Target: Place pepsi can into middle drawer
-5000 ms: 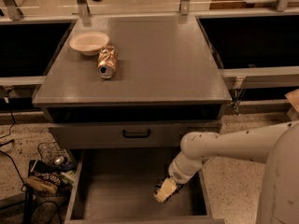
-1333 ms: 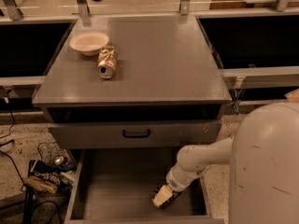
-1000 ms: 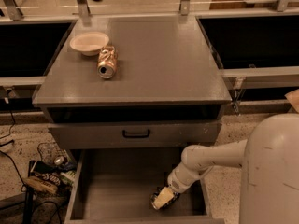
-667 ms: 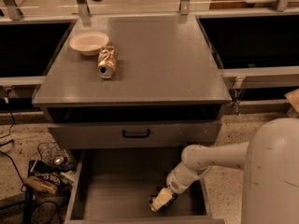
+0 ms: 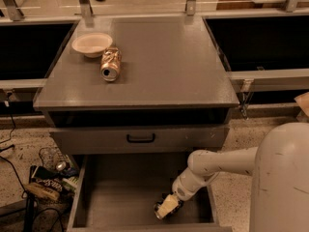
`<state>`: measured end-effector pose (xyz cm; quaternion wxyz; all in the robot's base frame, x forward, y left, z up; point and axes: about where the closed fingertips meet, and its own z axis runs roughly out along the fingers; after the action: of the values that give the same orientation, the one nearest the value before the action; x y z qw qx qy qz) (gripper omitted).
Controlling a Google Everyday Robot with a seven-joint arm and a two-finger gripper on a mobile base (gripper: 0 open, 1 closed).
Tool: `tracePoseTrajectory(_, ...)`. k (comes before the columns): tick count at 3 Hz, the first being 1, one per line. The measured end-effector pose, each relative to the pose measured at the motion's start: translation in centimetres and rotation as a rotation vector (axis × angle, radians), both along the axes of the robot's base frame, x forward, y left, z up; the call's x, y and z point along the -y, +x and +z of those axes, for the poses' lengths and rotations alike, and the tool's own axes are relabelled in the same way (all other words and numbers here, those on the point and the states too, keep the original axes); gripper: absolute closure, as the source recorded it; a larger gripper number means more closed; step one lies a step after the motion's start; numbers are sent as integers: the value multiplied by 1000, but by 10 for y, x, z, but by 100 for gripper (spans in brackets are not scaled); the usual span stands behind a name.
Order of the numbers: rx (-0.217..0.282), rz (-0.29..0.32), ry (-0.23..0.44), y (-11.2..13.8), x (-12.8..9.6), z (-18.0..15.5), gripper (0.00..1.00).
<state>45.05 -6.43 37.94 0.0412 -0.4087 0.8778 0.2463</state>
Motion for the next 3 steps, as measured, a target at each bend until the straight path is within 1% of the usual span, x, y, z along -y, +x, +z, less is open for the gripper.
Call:
tracePoseTrajectory(2, 0, 0, 0, 0, 0, 0, 21)
tracePoseTrajectory(3, 0, 0, 0, 0, 0, 0, 0)
